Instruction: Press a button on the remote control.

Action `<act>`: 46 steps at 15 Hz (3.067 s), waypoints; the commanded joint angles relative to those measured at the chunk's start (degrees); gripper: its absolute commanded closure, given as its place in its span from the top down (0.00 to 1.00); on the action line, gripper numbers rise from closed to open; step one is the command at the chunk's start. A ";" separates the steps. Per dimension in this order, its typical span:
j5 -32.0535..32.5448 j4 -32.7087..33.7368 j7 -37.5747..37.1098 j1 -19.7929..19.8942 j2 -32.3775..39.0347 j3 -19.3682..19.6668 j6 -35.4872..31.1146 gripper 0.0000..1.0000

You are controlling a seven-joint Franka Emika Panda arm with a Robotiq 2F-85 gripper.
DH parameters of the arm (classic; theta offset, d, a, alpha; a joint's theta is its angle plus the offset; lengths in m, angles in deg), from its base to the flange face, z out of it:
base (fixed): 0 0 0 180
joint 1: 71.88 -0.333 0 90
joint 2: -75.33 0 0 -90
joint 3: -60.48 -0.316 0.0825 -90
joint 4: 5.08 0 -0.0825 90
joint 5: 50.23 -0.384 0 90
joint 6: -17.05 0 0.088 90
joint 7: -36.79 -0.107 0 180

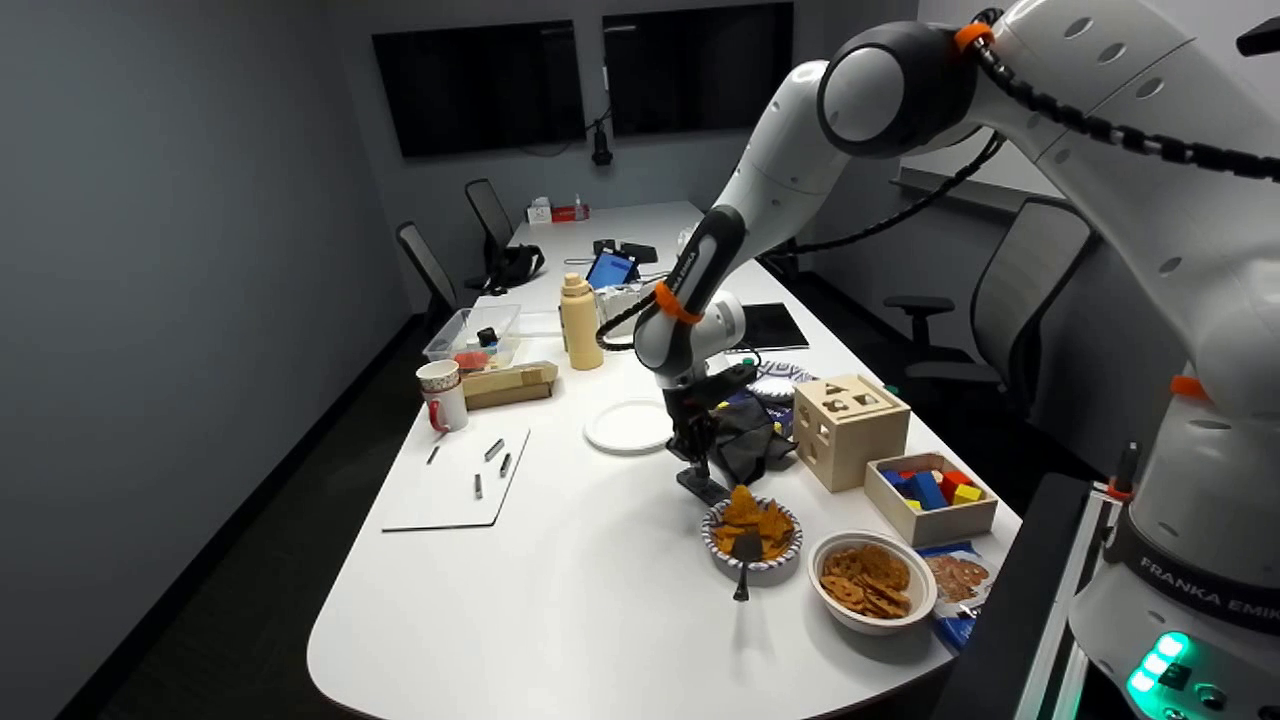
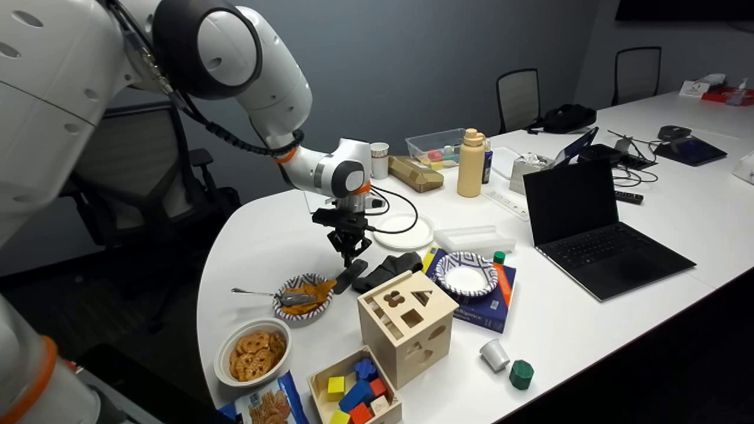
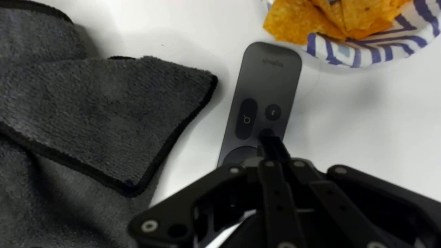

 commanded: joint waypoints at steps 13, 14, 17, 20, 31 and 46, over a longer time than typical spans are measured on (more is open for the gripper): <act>-0.35 9.51 -0.49 -0.39 7.07 0.59 6.77 0.00; -0.24 10.16 -0.48 -0.49 7.62 0.63 7.20 0.00; 0.06 11.87 -0.14 -0.68 8.60 0.64 9.03 0.00; 0.13 13.01 -0.02 -0.76 9.25 0.68 10.25 0.00; 0.22 8.91 -3.15 -1.97 2.77 1.33 10.82 0.00; 1.63 1.70 -8.46 -5.71 -10.17 2.85 14.69 1.00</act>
